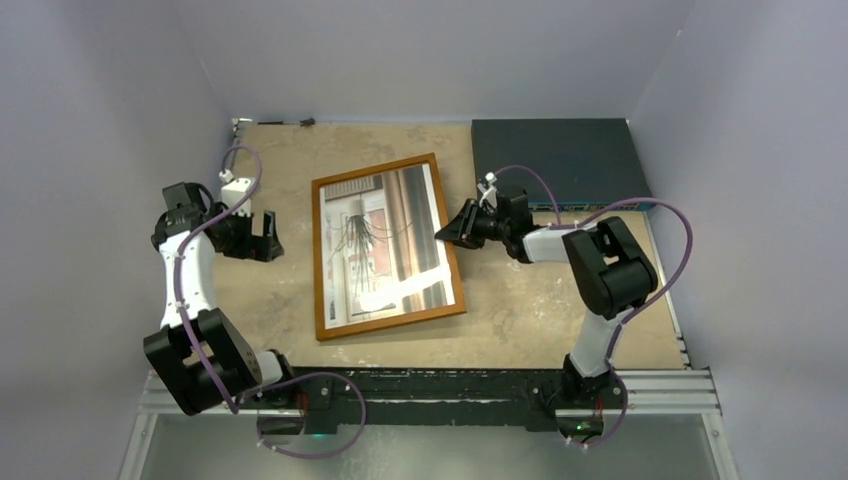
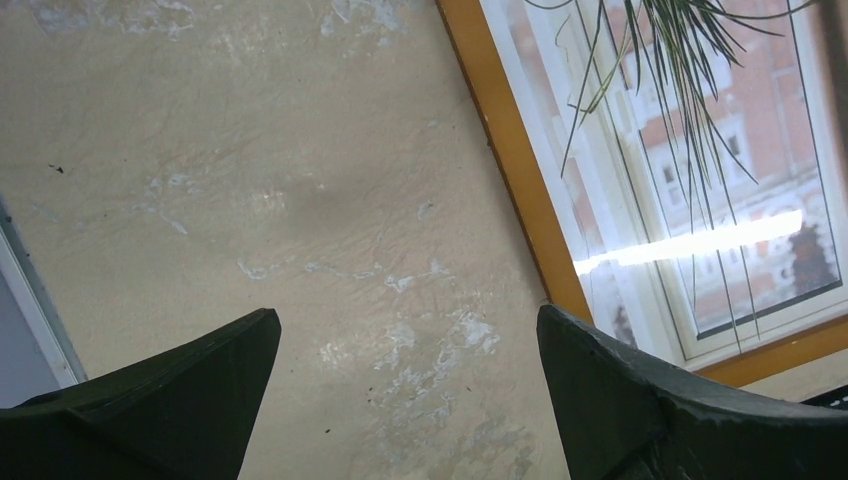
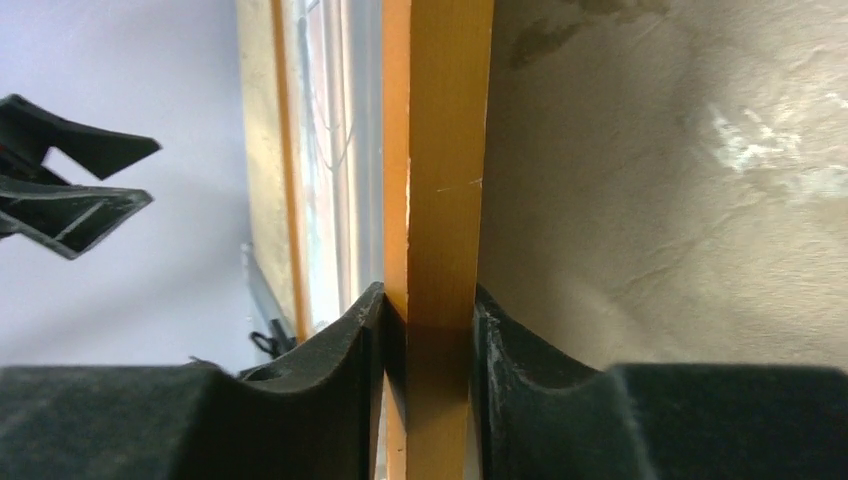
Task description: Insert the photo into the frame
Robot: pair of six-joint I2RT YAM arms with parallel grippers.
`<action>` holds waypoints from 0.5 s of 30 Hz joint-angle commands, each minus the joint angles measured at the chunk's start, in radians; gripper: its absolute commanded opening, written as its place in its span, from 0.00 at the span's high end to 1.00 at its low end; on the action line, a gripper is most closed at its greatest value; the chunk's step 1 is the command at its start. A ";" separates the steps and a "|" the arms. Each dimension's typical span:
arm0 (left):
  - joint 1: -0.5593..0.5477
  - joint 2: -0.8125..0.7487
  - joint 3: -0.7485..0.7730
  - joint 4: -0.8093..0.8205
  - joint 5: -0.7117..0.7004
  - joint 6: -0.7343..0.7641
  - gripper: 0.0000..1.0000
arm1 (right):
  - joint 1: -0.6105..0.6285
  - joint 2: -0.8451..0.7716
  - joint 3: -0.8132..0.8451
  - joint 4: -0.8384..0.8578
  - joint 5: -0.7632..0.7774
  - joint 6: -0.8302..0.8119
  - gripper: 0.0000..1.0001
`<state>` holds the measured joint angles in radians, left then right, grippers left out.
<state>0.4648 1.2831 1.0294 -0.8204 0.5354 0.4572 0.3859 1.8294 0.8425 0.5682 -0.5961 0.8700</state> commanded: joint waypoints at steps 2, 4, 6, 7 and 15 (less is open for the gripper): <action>0.011 -0.003 -0.032 0.038 0.015 0.030 0.00 | 0.006 -0.019 -0.005 0.004 0.086 -0.154 0.22; 0.011 -0.002 -0.039 0.046 0.028 0.023 0.00 | 0.005 -0.048 0.001 -0.048 0.150 -0.198 0.01; 0.011 -0.001 -0.046 0.058 0.041 0.010 0.00 | 0.006 -0.090 0.004 -0.099 0.197 -0.233 0.01; 0.011 -0.001 -0.052 0.068 0.046 0.002 0.00 | 0.006 -0.116 0.005 -0.125 0.229 -0.251 0.01; 0.009 -0.058 -0.204 0.395 0.100 -0.190 0.00 | -0.004 -0.488 -0.055 -0.316 0.655 -0.348 0.01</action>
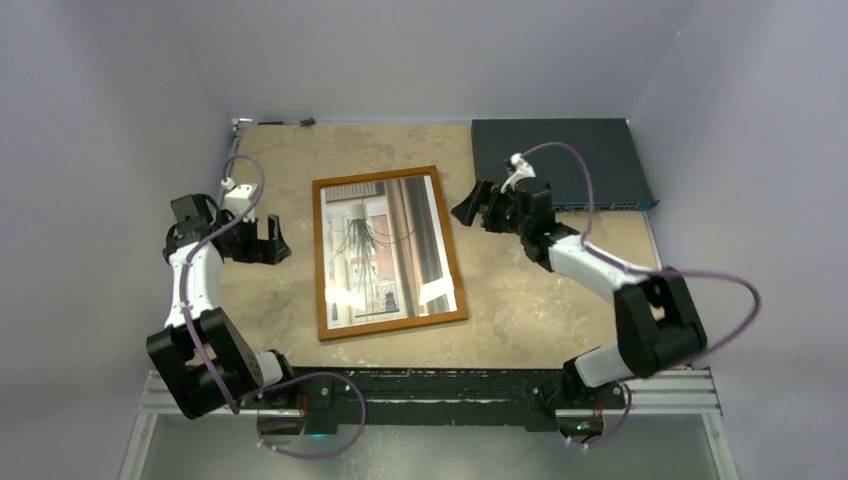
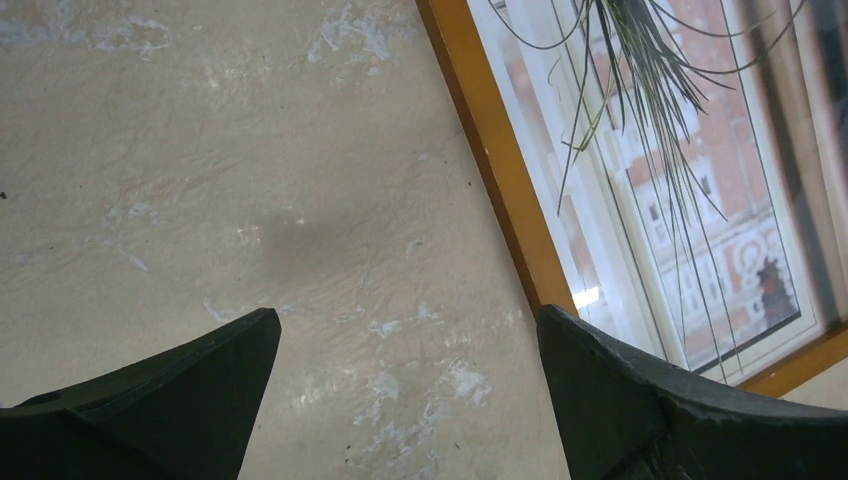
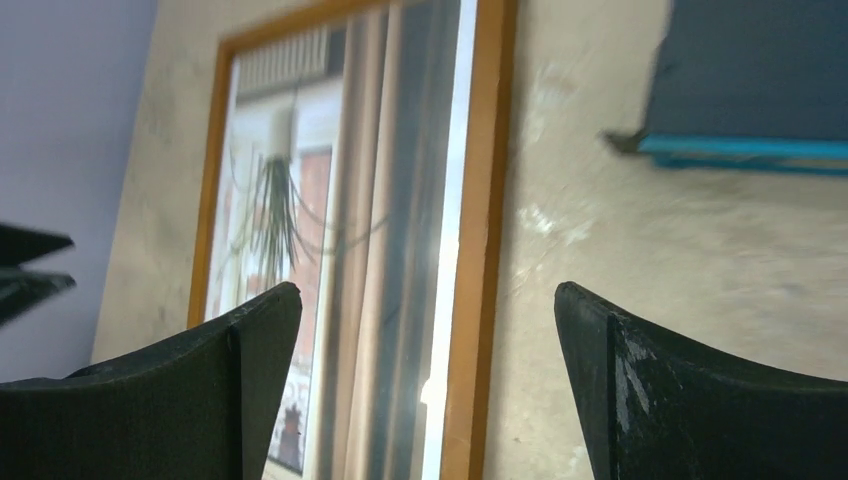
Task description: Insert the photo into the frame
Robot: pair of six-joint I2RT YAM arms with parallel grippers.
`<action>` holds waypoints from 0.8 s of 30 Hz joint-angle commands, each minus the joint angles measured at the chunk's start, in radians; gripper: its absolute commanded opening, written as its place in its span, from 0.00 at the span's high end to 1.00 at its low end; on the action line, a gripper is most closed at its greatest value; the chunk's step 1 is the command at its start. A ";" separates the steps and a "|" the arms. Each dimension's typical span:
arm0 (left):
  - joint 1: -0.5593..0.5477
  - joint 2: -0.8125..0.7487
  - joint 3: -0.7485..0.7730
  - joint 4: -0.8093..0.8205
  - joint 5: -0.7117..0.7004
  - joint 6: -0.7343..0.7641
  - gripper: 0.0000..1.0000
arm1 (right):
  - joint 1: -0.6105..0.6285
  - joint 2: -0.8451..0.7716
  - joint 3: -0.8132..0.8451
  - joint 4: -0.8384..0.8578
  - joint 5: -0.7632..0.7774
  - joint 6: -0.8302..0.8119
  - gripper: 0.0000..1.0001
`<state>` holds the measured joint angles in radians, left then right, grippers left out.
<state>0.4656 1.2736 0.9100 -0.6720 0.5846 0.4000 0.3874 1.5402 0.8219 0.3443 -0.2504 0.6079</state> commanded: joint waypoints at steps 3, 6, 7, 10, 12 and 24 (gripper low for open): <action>-0.002 -0.052 -0.206 0.526 0.048 -0.241 0.00 | -0.017 -0.272 -0.056 -0.168 0.599 -0.066 0.01; -0.042 -0.002 -0.312 0.782 0.039 -0.329 0.00 | -0.025 -0.276 -0.145 -0.066 0.816 -0.146 0.01; -0.068 0.021 -0.336 0.849 0.027 -0.352 0.00 | -0.027 -0.268 -0.188 -0.004 0.855 -0.202 0.01; -0.153 0.087 -0.380 1.035 -0.032 -0.392 0.00 | -0.067 -0.218 -0.184 -0.027 0.899 -0.228 0.01; -0.193 0.123 -0.406 1.169 -0.030 -0.444 0.00 | -0.092 -0.216 -0.185 -0.001 0.932 -0.235 0.01; -0.255 0.357 -0.559 1.827 -0.160 -0.537 0.00 | -0.265 -0.206 -0.516 0.776 0.766 -0.459 0.01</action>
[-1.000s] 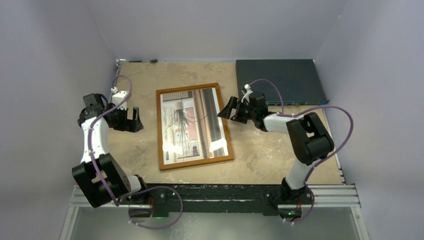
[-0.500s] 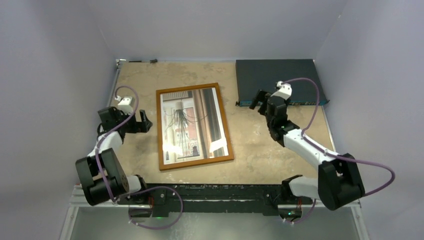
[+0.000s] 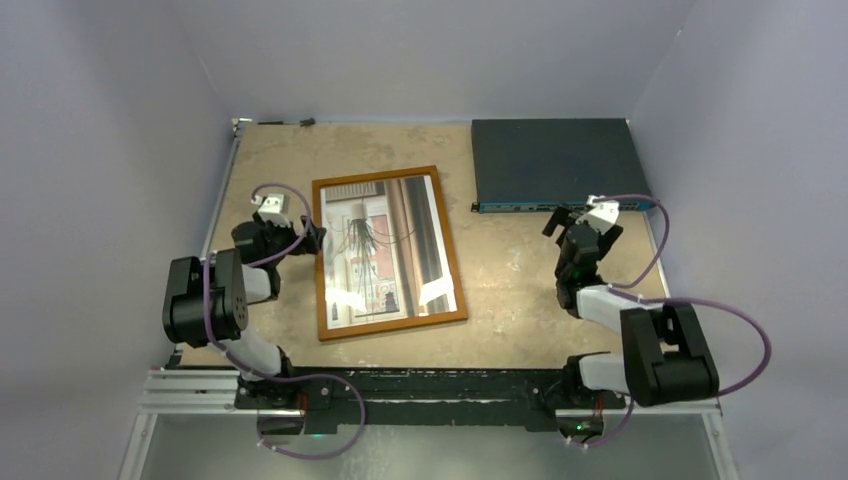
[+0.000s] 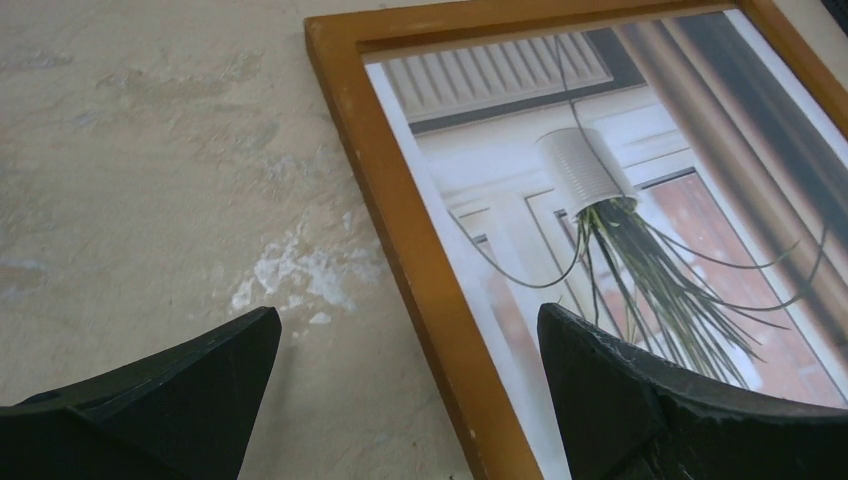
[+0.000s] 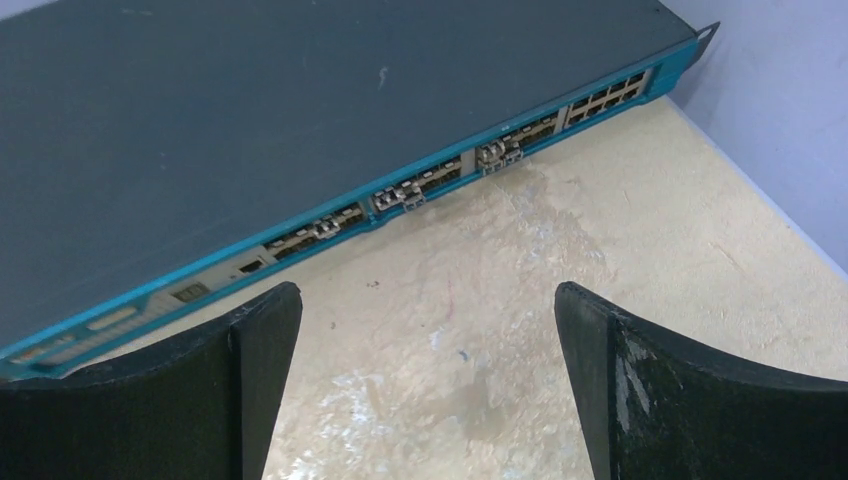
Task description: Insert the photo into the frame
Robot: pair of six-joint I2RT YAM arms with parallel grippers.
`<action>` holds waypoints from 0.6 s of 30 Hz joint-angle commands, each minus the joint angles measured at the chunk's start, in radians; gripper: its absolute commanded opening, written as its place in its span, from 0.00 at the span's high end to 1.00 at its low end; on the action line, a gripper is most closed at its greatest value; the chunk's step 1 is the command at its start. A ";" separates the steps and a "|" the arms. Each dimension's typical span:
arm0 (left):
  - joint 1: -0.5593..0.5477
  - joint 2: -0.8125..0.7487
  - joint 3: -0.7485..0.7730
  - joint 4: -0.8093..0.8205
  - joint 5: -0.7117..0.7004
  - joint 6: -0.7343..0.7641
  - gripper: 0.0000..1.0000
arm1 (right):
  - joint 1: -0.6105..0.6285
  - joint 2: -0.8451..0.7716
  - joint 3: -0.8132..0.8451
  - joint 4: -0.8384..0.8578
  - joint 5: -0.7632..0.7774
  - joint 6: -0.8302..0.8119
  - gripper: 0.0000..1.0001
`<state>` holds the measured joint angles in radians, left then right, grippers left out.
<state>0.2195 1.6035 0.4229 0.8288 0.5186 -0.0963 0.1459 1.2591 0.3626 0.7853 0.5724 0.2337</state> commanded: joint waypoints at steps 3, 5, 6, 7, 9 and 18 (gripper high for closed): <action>-0.022 0.032 -0.136 0.449 -0.120 -0.036 0.00 | -0.040 0.125 -0.067 0.474 -0.113 -0.099 0.01; -0.056 0.006 -0.195 0.515 -0.202 -0.014 0.00 | -0.043 0.171 -0.078 0.574 -0.140 -0.133 0.01; -0.077 0.011 -0.220 0.561 -0.235 -0.001 0.00 | -0.047 0.197 -0.080 0.603 -0.139 -0.130 0.01; -0.105 0.020 -0.235 0.574 -0.264 0.038 0.00 | -0.049 0.230 -0.085 0.655 -0.142 -0.133 0.01; -0.147 0.092 -0.228 0.652 -0.293 0.051 0.00 | -0.049 0.274 -0.109 0.732 -0.197 -0.182 0.01; -0.200 0.048 -0.154 0.428 -0.399 0.089 0.00 | -0.049 0.305 -0.105 0.753 -0.159 -0.176 0.01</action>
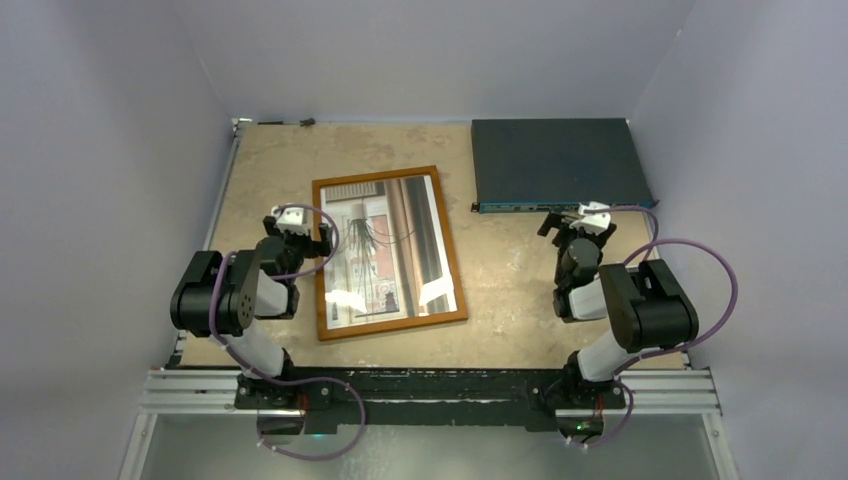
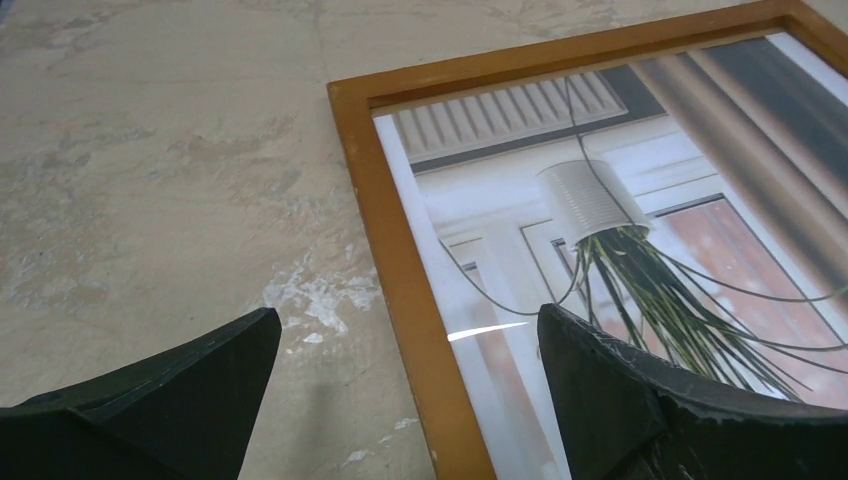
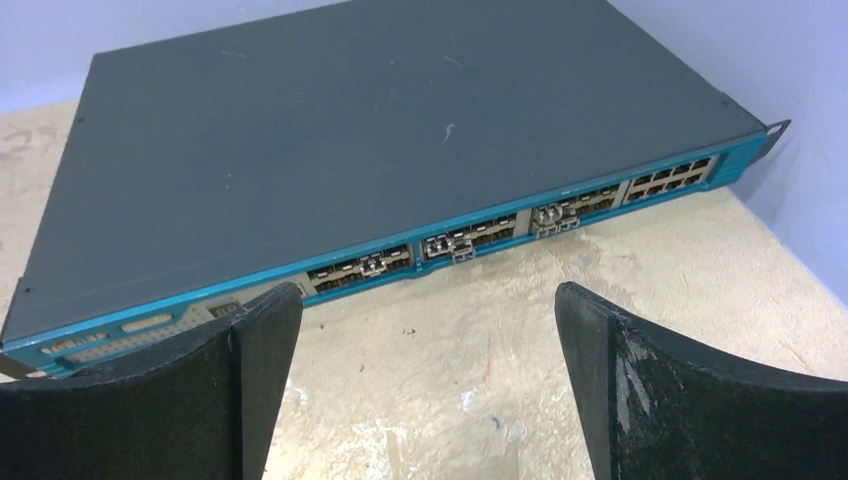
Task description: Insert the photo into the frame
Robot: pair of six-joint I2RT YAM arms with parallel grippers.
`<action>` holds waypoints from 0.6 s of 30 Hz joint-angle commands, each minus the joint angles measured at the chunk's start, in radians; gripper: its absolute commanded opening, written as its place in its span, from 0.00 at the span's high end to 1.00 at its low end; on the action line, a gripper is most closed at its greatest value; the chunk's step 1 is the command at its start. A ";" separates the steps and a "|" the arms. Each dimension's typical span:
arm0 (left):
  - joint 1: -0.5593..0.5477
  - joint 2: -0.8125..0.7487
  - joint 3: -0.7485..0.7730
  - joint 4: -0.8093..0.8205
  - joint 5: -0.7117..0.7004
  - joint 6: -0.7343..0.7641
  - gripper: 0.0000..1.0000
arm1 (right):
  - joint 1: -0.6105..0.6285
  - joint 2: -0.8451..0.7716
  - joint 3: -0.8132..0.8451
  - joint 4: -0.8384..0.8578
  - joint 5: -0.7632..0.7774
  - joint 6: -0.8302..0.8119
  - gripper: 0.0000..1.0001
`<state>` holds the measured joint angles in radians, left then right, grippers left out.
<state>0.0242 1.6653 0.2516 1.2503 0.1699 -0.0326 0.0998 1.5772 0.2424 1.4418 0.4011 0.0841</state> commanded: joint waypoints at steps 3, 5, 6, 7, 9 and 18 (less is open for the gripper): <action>-0.004 -0.003 0.010 0.051 -0.048 0.022 0.00 | -0.004 -0.009 0.012 0.118 0.015 -0.031 0.01; -0.004 -0.015 0.015 0.015 -0.051 0.026 0.00 | -0.005 -0.003 0.010 0.132 0.013 -0.035 0.01; -0.004 -0.011 0.014 0.021 -0.050 0.026 0.00 | -0.004 -0.003 0.010 0.136 0.013 -0.034 0.01; -0.004 -0.006 0.013 0.036 -0.050 0.023 0.00 | -0.005 -0.005 0.011 0.126 0.013 -0.034 0.01; -0.004 -0.008 0.015 0.027 -0.050 0.024 0.00 | -0.004 -0.003 0.009 0.134 0.013 -0.034 0.01; -0.012 -0.008 0.023 0.009 -0.068 0.028 0.00 | -0.004 -0.005 0.010 0.132 0.013 -0.034 0.01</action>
<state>0.0231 1.6653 0.2546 1.2388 0.1188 -0.0139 0.0990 1.5776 0.2424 1.5097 0.4015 0.0696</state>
